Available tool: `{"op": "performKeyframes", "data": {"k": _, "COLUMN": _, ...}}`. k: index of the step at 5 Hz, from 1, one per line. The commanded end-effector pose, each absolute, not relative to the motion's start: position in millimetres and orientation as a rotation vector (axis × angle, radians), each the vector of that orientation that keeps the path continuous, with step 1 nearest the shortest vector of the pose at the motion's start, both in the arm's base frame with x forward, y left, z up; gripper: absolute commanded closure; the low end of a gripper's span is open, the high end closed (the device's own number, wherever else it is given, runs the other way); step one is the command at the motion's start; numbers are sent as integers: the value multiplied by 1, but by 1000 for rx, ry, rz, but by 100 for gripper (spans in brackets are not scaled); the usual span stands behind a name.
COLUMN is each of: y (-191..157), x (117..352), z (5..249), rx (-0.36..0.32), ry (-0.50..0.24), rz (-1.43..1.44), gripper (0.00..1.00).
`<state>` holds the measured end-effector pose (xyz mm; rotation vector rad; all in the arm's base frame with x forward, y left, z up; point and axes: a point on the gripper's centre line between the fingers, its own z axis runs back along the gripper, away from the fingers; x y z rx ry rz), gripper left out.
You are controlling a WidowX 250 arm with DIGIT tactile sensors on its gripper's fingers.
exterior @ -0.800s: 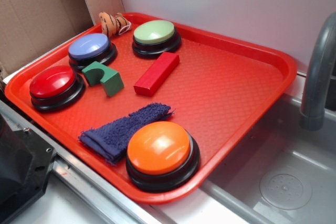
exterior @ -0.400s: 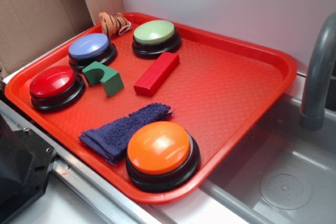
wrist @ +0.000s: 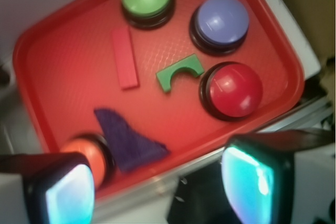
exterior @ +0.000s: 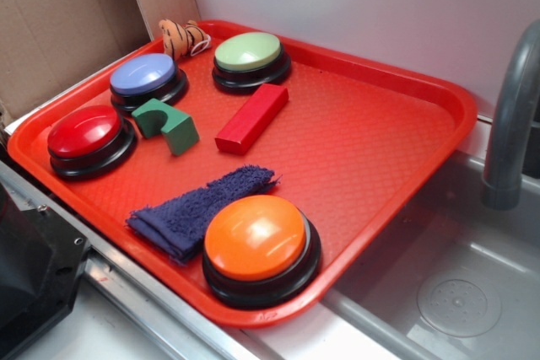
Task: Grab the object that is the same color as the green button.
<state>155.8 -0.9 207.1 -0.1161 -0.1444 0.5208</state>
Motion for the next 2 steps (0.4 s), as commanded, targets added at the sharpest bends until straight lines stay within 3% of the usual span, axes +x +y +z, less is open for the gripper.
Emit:
{"op": "performKeyframes", "data": {"k": 1, "y": 26, "x": 201, "z": 151, "rx": -74, "ry": -145, "rz": 1038, "gripper": 0}}
{"op": "performKeyframes", "data": {"k": 2, "y": 32, "x": 216, "z": 112, "rx": -45, "ry": -95, "rz": 1290, "gripper": 0}}
